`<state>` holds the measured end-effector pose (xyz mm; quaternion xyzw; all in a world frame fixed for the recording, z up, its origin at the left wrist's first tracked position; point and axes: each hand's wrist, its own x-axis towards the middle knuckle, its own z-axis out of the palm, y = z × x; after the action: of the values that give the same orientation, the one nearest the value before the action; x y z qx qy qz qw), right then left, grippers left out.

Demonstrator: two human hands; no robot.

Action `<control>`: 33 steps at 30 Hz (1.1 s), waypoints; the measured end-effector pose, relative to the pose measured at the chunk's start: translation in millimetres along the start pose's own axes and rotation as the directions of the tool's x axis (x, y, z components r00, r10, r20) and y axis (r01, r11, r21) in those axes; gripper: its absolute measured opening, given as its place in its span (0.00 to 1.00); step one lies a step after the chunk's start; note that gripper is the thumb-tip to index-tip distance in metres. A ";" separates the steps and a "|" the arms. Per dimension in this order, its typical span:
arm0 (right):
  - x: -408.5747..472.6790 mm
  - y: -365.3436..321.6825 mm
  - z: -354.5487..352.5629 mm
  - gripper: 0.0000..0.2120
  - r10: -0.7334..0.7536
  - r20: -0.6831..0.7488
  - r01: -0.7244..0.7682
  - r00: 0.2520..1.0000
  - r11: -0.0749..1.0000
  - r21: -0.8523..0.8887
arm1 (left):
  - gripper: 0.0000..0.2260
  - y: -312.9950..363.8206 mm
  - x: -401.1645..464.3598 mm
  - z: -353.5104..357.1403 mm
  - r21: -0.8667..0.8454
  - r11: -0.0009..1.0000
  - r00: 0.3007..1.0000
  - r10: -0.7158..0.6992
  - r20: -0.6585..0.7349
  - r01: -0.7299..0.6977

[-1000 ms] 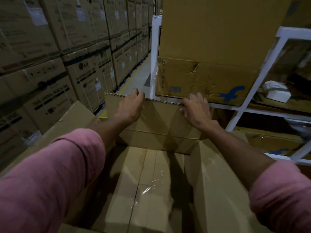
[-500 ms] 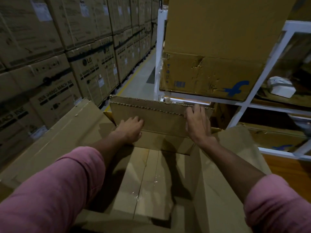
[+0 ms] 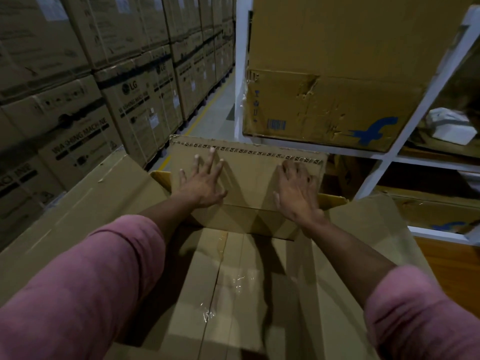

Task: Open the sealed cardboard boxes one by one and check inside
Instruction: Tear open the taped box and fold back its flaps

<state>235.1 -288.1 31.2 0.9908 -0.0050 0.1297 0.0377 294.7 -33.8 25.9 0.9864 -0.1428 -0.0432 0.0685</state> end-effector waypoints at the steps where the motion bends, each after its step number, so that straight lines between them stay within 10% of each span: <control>1: 5.4 1.9 0.7 0.35 -0.006 0.010 0.006 1.000 1.000 -0.001 | 0.41 1.8 5.7 -0.5 -0.023 1.000 1.000 -0.006 0.024 0.007; 11: 14.4 3.1 6.9 0.30 -0.020 -0.011 0.021 1.000 0.999 0.025 | 0.44 12.3 9.8 7.0 0.019 0.999 0.998 -0.047 0.030 0.047; 15: 1.2 2.8 -0.3 0.21 -0.024 -0.129 0.025 0.991 1.000 0.004 | 0.26 10.6 -12.7 5.5 0.230 0.973 0.965 0.074 -0.250 -0.015; 20: -15.8 0.2 -4.5 0.12 -0.140 -0.092 0.147 0.986 0.987 0.072 | 0.21 20.0 -29.9 -5.2 0.320 0.939 0.967 0.188 -0.172 -0.126; 33: -86.5 9.4 -90.6 0.26 -0.156 -0.115 0.166 0.981 0.983 0.083 | 0.32 105.5 -116.8 -56.4 0.338 0.917 0.943 0.284 -0.176 -0.214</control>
<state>128.1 -290.6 96.9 0.9802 0.0833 0.1795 0.0023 159.9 -93.5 104.7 0.9568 -0.2644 0.0991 -0.0688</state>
